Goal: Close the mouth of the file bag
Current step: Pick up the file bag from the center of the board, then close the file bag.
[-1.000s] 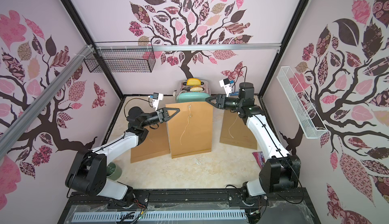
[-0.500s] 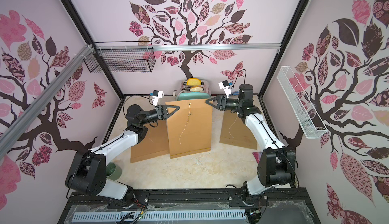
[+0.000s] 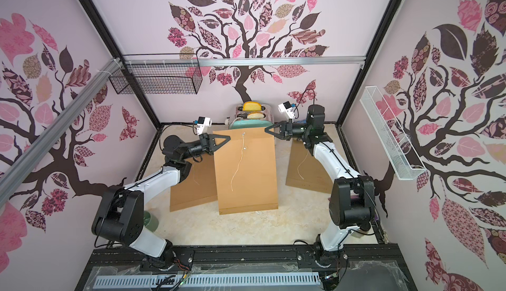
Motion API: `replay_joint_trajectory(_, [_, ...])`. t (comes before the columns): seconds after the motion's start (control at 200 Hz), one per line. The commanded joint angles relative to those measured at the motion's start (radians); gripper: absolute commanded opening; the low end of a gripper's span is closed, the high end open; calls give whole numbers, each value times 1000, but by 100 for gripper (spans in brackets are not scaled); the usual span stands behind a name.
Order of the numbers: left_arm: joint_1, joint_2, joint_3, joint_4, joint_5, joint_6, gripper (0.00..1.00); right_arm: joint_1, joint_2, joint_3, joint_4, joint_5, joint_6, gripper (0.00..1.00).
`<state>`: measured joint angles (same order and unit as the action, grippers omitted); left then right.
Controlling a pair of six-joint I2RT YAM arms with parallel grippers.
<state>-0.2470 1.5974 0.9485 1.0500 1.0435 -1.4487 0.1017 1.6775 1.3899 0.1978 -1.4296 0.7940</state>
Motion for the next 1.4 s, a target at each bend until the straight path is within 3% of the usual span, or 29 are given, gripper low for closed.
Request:
replay_joint_trajectory(0.0, [5, 29, 40, 147, 4, -100, 0, 8, 16, 56, 46, -80, 66, 0])
replay_joint_trajectory(0.05, [-2, 33, 39, 168, 1, -112, 0, 14, 20, 66, 13, -88, 45, 1])
replay_joint_trajectory(0.13, [-3, 12, 34, 195, -16, -134, 0, -11, 28, 100, -142, -64, -75, 25])
replay_joint_trajectory(0.17, [-3, 2, 39, 187, -19, -143, 0, -37, 29, 112, -220, -16, -140, 32])
replay_joint_trajectory(0.345, [1, -9, 42, 19, -50, -168, 0, -107, -33, 98, -298, 203, -166, 42])
replay_joint_trajectory(0.44, [2, -28, 34, -84, -83, -132, 0, -106, -133, 84, -465, 375, -281, 45])
replay_joint_trajectory(0.565, [-9, -45, 23, -104, -149, -159, 0, -79, -275, -29, -483, 545, -291, 45])
replay_joint_trajectory(0.69, [-39, -46, 12, -57, -202, -206, 0, 87, -366, -109, -547, 667, -405, 45])
replay_joint_trajectory(0.78, [-72, -59, 1, -81, -237, -207, 0, 190, -406, -202, -441, 737, -401, 45])
replay_joint_trajectory(0.885, [-100, -90, -45, -103, -316, -217, 0, 218, -420, -307, -311, 784, -275, 46])
replay_joint_trajectory(1.05, [-110, -131, -94, -46, -418, -280, 0, 268, -444, -361, -282, 841, -300, 46])
replay_joint_trajectory(1.39, [-134, -231, -102, -190, -482, -176, 0, 401, -480, -466, -91, 908, -247, 42])
